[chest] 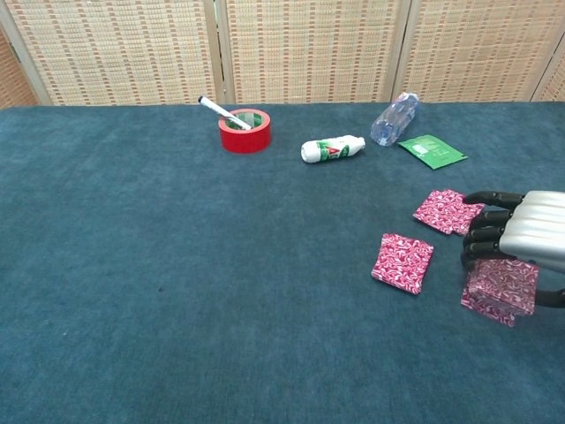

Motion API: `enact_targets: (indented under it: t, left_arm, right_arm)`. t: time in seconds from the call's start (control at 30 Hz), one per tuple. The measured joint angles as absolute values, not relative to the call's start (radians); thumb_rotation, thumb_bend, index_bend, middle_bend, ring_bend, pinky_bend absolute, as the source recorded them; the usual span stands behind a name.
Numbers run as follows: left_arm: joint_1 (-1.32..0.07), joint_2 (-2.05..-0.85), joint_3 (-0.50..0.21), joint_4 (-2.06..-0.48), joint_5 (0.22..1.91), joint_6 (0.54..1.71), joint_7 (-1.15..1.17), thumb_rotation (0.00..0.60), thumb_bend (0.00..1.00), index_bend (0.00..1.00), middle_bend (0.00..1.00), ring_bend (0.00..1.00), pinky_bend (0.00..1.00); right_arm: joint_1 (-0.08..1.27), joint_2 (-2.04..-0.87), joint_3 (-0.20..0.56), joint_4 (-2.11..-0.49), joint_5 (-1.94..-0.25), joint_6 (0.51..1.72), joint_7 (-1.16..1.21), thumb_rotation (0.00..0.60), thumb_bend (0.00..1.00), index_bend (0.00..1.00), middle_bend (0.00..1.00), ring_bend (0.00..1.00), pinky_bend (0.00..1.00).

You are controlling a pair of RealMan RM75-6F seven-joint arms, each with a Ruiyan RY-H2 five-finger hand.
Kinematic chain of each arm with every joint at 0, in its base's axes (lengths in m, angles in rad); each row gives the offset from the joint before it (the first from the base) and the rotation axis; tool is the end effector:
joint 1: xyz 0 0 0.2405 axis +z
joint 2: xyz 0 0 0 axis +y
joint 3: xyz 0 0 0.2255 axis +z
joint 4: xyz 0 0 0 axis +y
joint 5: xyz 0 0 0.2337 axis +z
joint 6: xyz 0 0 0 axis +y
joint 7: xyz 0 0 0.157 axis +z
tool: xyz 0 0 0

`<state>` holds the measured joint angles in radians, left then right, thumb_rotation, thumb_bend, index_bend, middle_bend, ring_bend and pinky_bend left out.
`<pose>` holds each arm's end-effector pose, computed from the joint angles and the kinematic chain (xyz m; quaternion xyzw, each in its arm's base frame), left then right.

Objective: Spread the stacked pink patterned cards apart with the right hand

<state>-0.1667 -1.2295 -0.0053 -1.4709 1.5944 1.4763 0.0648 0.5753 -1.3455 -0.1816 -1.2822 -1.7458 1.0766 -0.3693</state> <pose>-0.2845 0.2076 0.0905 -0.6627 -0.3257 -0.3842 0.5543 -0.2545 -0.2595 -0.0084 0.9000 -0.0812 0.2027 0.3774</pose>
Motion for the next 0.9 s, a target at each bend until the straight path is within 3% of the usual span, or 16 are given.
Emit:
enact_targets:
  t: [0.1,0.2,0.4,0.6,0.9]
  left_arm:
    - [-0.167,-1.229,-0.007,-1.469,1.593,1.476,0.059,0.6,0.52,0.0,0.0,0.0,0.07]
    - [-0.168,-1.228,-0.007,-1.466,1.594,1.476,0.055,0.6,0.52,0.0,0.0,0.0,0.07]
    - [-0.168,-1.228,-0.008,-1.464,1.593,1.475,0.052,0.6,0.52,0.0,0.0,0.0,0.07]
    - [-0.166,-1.227,-0.007,-1.468,1.596,1.48,0.056,0.6,0.52,0.0,0.0,0.0,0.07]
    - [-0.162,-1.231,-0.01,-1.461,1.608,1.504,0.05,0.6,0.52,0.0,0.0,0.0,0.07]
  right_arm:
    - [0.574,-1.347,-0.178,-1.286,-1.732,1.051,-0.381,0.6,0.24,0.19,0.25,0.11,0.0]
    - [0.575,-1.343,-0.173,-1.305,-1.706,1.008,-0.407,0.6,0.24,0.02,0.12,0.03,0.0]
    - [0.57,-1.329,-0.159,-1.347,-1.674,0.984,-0.453,0.6,0.24,0.0,0.05,0.0,0.0]
    - [0.554,-1.29,-0.145,-1.407,-1.658,1.007,-0.479,0.6,0.24,0.0,0.05,0.0,0.0]
    - [0.429,-1.214,-0.099,-1.544,-1.592,1.235,-0.443,0.6,0.24,0.0,0.0,0.0,0.0]
